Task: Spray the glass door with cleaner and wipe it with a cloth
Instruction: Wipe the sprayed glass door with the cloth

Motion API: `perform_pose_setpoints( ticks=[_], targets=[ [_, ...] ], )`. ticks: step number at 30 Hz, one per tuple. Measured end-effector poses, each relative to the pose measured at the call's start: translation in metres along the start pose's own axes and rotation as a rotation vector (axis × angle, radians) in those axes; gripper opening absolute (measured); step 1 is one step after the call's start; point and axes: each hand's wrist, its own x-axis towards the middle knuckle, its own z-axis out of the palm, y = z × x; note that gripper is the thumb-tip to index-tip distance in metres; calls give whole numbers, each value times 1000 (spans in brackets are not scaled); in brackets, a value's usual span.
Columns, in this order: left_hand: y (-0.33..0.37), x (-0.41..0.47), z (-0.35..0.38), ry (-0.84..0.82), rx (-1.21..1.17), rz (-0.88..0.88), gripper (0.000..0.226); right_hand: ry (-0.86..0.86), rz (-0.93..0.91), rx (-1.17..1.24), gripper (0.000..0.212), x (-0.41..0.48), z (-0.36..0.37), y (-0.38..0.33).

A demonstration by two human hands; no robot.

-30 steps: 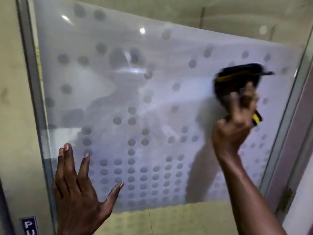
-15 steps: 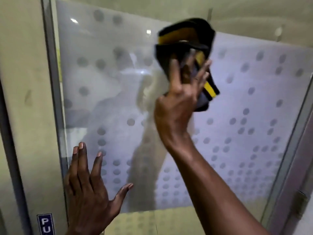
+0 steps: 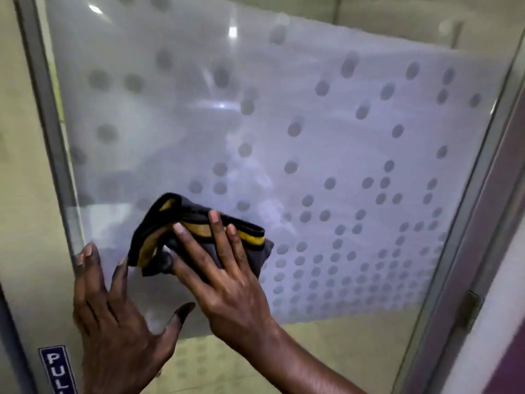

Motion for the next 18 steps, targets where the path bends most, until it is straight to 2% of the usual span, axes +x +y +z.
perform_pose_setpoints(
  ticks=[4,7,11,14,18],
  targets=[
    [17,-6,0,-25,-6,36,128,-28,77,-125,59,-50,-11,36],
    [31,-4,4,-19,0,68,129,106,208,-203,63,-55,-39,95],
    [39,-2,7,-5,11,72,129,305,570,-219,89,-64,-96,196],
    [40,-3,9,11,21,73,127,386,830,-191,84,-83,-124,237],
    [36,-2,7,11,31,108,123,575,1210,-57,84,-109,-116,237]
  ],
)
